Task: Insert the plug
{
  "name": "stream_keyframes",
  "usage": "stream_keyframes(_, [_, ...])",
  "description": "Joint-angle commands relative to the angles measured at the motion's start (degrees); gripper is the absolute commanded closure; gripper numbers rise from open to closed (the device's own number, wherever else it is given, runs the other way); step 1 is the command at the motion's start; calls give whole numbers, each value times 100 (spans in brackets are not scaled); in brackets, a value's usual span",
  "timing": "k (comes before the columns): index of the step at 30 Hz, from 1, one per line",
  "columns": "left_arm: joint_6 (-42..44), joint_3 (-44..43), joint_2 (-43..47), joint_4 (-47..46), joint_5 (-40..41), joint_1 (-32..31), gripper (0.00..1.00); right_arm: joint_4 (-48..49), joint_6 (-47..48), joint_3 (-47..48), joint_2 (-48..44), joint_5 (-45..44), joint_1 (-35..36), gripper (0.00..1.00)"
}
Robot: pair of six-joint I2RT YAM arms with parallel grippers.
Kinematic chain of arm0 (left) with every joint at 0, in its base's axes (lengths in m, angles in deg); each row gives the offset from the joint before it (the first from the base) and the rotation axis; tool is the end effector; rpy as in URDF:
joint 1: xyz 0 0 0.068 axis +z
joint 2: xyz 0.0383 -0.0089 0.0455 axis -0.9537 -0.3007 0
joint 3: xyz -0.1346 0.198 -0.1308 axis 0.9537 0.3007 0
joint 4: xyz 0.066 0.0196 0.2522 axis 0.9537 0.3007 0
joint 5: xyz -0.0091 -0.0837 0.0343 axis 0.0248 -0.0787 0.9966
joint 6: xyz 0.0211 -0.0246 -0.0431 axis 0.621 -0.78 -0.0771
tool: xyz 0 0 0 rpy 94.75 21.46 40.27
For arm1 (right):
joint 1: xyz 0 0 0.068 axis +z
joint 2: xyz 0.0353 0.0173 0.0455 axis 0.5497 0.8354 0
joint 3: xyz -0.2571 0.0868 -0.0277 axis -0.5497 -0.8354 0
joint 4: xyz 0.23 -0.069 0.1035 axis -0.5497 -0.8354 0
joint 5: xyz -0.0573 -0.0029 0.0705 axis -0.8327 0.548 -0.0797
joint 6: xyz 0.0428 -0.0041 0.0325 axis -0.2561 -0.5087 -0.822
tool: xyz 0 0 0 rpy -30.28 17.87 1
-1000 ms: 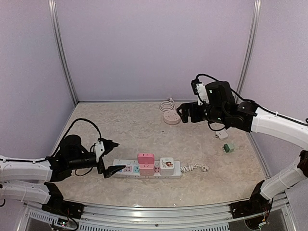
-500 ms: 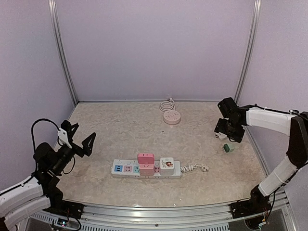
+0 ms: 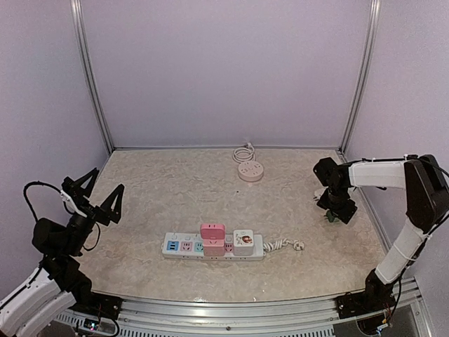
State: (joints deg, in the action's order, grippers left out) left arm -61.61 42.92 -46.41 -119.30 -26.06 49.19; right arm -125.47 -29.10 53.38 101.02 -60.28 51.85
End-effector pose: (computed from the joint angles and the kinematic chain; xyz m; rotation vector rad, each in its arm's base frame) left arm 0.1074 -0.0497 0.2379 0.3565 1.0810 -0.3322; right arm 0.2852 0.0790 0.1723 1.2123 2.3861 -0.2533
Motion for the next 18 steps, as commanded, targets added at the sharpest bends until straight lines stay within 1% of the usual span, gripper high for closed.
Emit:
stream_keyframes(1, [70, 503, 63, -59, -349, -30, 1, -116, -339, -111, 92, -101, -193, 19])
stream_keyframes(9, [274, 434, -7, -7, -823, -34, 1, 749, 79, -472, 218, 377, -477, 24])
stream_keyframes(13, [352, 415, -63, 121, -960, -33, 1, 809, 143, -422, 341, 457, -512, 25])
stream_keyframes(15, [382, 415, -77, 144, -994, -26, 1, 834, 79, -472, 325, 482, -514, 29])
stream_keyframes(18, [444, 415, -79, 166, -1035, -27, 1, 918, 40, -628, 214, 392, -513, 44])
